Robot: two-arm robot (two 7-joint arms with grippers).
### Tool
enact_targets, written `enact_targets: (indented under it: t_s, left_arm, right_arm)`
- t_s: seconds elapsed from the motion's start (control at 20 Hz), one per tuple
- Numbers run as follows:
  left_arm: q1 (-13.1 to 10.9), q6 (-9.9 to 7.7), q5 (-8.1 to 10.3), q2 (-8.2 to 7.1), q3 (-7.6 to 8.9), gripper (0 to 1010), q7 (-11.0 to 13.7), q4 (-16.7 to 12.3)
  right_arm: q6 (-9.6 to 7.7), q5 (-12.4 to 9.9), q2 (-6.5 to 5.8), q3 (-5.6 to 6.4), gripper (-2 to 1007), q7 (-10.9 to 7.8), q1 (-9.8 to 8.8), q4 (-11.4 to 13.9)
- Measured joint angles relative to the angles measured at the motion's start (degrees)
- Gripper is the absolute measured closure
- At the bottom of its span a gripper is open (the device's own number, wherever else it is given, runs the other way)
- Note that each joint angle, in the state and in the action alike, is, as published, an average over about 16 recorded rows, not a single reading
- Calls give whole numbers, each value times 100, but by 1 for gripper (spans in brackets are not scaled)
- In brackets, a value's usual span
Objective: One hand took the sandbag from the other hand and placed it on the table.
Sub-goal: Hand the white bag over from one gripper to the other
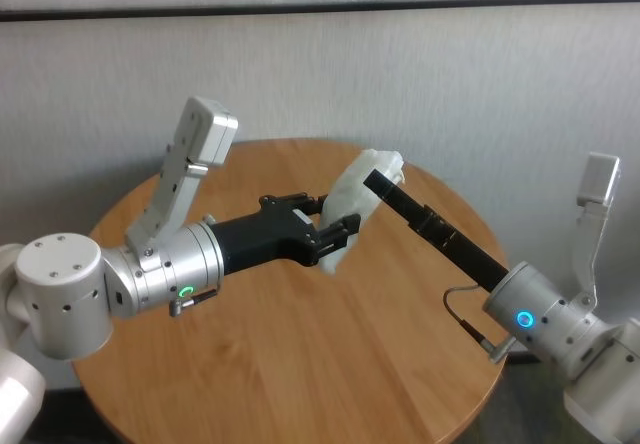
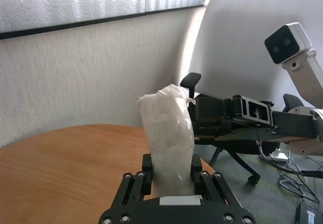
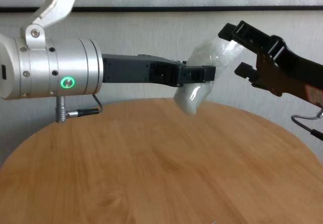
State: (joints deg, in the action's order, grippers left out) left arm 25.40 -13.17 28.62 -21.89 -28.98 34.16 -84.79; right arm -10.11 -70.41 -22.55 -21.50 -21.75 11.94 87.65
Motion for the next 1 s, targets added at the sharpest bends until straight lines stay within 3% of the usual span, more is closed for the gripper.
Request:
enact_targets:
  t_s: [0.5, 1.0]
  left_arm:
    - [0, 0, 0, 0, 0, 540, 0, 0]
    - [0, 0, 0, 0, 0, 540, 0, 0]
  right_arm:
    - [-66, -170, 60, -221, 5, -28, 253, -297]
    - [-31, -271, 29, -389, 5, -54, 343, -345]
